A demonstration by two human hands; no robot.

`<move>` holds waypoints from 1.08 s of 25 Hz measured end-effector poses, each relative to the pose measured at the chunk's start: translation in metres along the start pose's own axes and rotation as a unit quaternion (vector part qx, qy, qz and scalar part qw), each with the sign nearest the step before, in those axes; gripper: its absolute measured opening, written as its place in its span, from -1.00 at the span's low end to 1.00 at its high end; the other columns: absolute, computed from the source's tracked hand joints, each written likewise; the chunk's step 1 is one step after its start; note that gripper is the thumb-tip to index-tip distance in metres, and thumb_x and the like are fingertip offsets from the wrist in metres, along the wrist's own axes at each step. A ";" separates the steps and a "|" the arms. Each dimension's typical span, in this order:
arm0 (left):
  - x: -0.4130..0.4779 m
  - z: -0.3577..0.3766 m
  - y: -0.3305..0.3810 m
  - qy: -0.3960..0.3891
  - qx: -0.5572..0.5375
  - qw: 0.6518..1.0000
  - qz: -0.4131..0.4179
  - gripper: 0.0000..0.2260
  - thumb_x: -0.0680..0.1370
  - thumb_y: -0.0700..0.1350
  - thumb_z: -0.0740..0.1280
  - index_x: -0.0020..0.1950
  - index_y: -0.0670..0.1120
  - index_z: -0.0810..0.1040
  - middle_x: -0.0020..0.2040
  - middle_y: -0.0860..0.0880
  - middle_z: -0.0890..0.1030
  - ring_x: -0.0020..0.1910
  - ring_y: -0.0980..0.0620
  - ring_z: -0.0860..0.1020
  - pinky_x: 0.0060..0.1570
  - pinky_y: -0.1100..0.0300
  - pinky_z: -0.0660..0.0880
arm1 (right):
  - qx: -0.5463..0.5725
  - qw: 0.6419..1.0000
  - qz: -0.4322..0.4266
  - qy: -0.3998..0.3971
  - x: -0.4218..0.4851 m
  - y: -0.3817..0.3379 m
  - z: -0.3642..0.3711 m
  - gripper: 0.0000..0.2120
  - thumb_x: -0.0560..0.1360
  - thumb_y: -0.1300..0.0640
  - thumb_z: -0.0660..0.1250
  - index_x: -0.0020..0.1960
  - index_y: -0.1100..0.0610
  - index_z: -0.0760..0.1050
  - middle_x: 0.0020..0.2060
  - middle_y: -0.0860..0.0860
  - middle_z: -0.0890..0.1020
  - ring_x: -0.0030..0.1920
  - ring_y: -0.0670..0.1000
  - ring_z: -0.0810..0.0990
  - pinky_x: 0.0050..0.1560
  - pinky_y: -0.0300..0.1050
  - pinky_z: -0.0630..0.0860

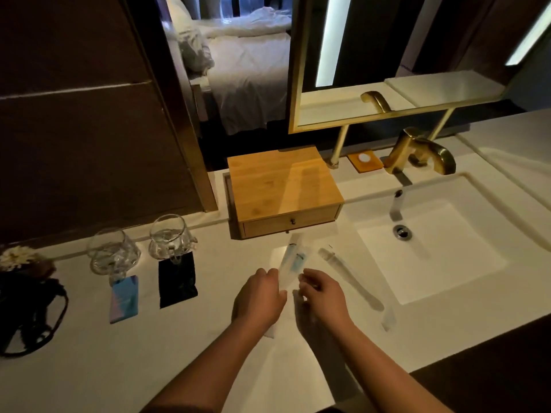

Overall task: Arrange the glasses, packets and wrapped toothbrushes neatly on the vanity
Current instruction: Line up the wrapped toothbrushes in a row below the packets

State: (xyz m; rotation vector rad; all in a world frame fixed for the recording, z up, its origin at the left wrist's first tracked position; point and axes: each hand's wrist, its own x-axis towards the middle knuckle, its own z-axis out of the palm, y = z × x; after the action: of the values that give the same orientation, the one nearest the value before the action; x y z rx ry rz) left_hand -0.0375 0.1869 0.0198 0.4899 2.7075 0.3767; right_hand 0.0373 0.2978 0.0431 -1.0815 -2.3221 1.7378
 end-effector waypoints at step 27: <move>-0.203 -0.009 -0.222 0.136 -0.530 0.776 -0.313 -0.78 0.42 0.15 0.45 -0.13 0.04 0.75 -0.14 -0.06 0.77 -0.03 -0.21 0.71 -0.01 -0.16 0.66 | -0.048 0.966 0.010 -0.254 -0.080 -0.011 0.134 -0.84 0.49 0.21 0.28 -0.19 0.18 0.62 -0.34 0.12 0.62 -0.32 0.04 0.56 -0.29 -0.10 0.52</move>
State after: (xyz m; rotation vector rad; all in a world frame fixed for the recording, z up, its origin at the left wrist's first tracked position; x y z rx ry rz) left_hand 0.0732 -0.0926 0.0187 -0.8047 2.1687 1.6679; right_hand 0.0350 0.1415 0.0315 -0.7287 -2.7076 2.1364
